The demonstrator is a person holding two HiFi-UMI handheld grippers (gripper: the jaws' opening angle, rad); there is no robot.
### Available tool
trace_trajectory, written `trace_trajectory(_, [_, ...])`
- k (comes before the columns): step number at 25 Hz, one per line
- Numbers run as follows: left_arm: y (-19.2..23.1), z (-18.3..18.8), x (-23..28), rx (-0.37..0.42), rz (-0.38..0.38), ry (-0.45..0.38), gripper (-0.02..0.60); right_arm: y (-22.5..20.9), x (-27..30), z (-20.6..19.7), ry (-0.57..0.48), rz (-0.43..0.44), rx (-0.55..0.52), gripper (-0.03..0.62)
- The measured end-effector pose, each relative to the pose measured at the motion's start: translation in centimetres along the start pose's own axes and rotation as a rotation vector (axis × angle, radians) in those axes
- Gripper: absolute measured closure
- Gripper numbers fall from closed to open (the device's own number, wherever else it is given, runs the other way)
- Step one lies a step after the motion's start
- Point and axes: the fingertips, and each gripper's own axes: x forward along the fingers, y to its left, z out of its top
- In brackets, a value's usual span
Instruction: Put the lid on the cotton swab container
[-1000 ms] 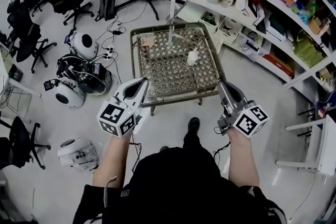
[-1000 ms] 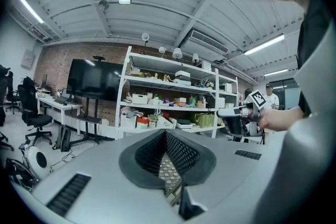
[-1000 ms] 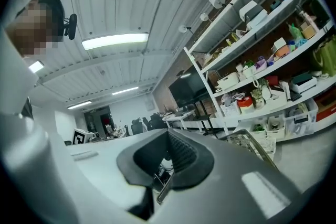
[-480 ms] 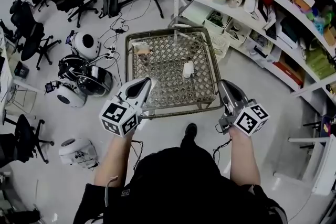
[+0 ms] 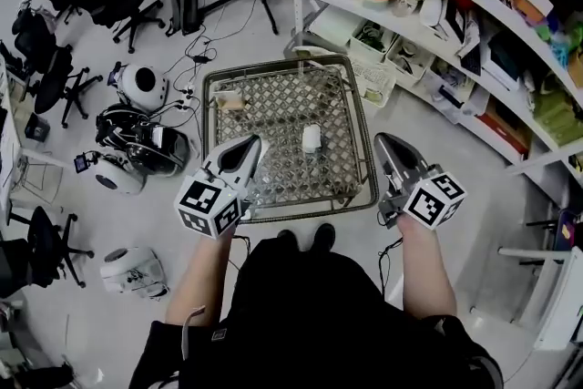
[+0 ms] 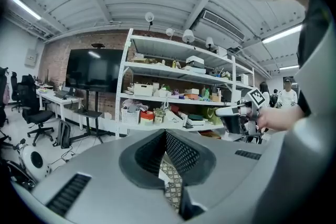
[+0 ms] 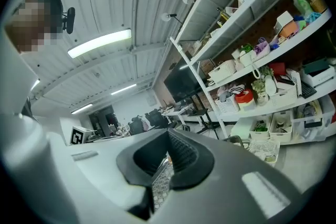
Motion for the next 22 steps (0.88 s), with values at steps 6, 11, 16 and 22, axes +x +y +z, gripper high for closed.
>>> trace_trajectory(6, [2.8,-1.1,1.7,0.004,-0.025,0.020,0.577,-0.6,3.1,-0.9,0.026,-0.044,0.004,0.585])
trace_trajectory(11, [4.6,-3.3,3.1,-0.011,-0.064,0.057,0.577,-0.6,5.5,-2.9,0.066,-0.082,0.004,0.585])
trace_trajectory(16, [5.3,-6.3,4.6,-0.048,-0.086,0.110,0.577,-1.6,7.0,-6.0,0.135,-0.106,0.035,0.585])
trace_trajectory(22, [5.1,-10.1,6.6,-0.084,-0.112,0.196,0.577,-3.5,8.3,-8.4,0.208,-0.122,0.061,0.585])
